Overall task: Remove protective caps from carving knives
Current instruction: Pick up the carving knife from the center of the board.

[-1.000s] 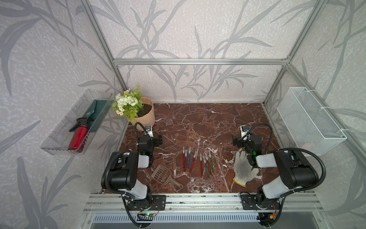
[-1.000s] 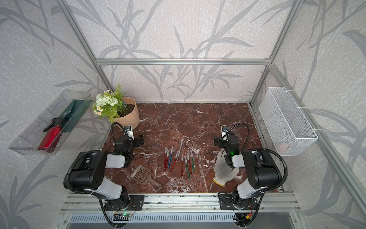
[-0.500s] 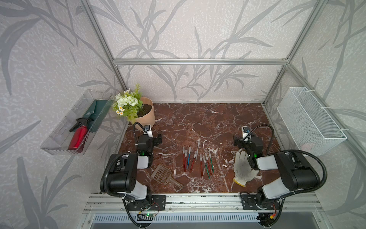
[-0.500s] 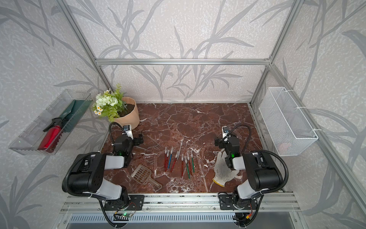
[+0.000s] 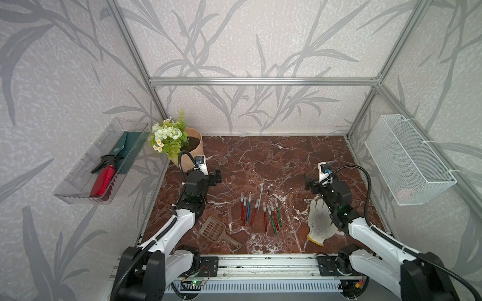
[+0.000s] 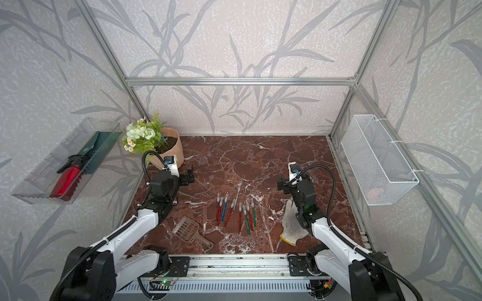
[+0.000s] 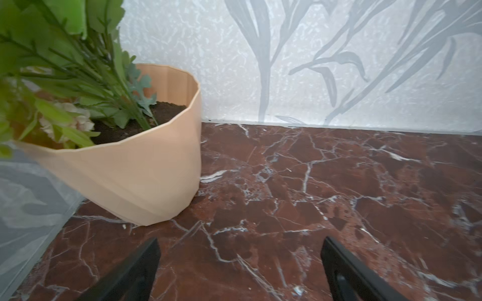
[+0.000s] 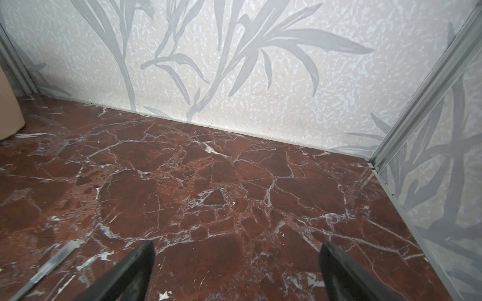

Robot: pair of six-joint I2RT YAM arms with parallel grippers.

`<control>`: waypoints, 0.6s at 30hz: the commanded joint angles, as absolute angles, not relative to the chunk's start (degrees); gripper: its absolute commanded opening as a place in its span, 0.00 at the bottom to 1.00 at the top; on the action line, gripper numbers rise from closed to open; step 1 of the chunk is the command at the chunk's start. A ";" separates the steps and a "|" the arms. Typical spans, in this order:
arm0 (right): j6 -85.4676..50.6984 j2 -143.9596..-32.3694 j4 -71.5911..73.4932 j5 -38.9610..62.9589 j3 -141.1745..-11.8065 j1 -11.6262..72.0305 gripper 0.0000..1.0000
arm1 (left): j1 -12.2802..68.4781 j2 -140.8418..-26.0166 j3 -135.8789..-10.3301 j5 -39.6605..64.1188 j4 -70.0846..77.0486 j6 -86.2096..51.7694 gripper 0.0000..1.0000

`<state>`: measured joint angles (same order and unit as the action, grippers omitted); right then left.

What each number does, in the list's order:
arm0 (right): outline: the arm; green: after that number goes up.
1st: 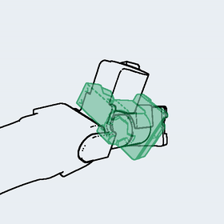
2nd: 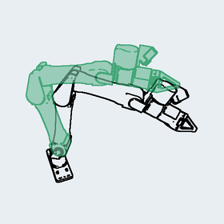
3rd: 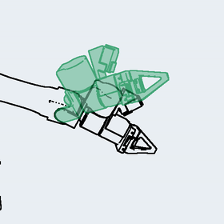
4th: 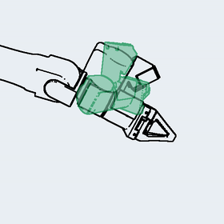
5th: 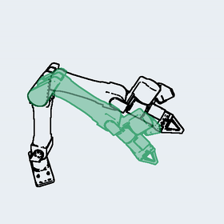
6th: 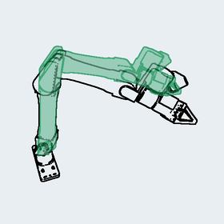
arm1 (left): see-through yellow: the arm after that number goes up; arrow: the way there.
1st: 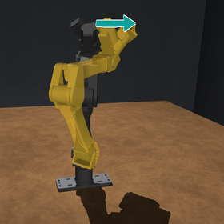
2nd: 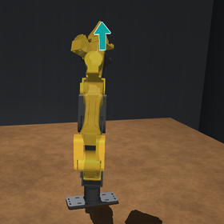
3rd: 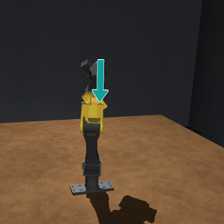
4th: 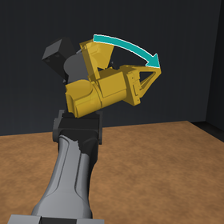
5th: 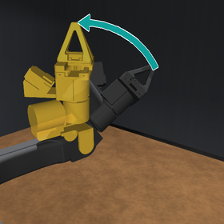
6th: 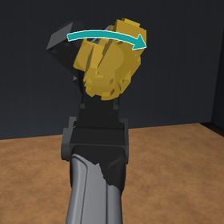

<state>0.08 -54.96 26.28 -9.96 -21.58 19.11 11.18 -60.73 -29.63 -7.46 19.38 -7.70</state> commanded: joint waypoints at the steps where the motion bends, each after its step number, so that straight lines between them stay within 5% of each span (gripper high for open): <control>1: -7.25 -50.15 10.09 -12.25 -24.12 21.27 0.99 | 14.26 -57.27 -32.35 -9.16 3.46 -14.42 0.99; 7: -12.91 -42.98 -6.38 -14.81 -29.22 24.04 0.99 | 19.48 -52.31 -33.60 -5.97 -8.40 -22.24 0.99; 18: -20.55 -46.44 -26.69 2.57 -40.90 26.88 0.99 | 26.12 -51.03 -36.97 0.39 -26.24 -32.29 0.99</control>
